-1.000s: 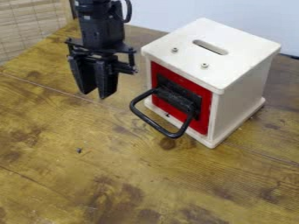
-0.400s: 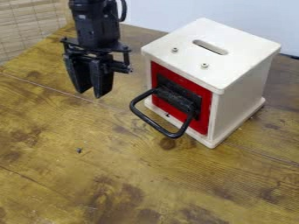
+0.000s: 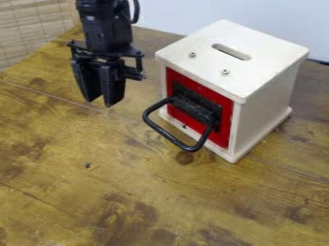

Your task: Close the drawer

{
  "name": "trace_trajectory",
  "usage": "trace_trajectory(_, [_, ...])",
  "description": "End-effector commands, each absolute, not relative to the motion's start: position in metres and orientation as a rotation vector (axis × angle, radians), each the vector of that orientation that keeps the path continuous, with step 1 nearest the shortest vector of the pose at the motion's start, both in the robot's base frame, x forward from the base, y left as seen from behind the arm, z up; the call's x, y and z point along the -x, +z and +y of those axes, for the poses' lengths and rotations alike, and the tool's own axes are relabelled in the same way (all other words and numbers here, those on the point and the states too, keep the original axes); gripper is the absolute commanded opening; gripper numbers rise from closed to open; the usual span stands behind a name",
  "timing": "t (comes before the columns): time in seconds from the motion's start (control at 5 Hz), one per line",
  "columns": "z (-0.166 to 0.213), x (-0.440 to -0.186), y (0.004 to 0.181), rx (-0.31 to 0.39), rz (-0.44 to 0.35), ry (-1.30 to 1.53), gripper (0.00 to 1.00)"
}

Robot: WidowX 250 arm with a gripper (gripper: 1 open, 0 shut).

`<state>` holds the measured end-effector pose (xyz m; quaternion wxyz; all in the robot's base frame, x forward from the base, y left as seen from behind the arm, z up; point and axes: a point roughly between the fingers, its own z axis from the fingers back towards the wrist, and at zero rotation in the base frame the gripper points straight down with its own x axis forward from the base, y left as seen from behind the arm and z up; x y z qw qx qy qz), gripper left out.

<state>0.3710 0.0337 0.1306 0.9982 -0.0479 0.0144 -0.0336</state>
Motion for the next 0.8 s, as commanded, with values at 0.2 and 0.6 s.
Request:
trace_trajectory(0.2, [0.0432,-0.3671,0.1719,0.073,-0.102,-0.057,1.00])
trace_trajectory(0.6, [0.0423,-0.3663,0.1736,0.064,-0.117,-0.051,0.00])
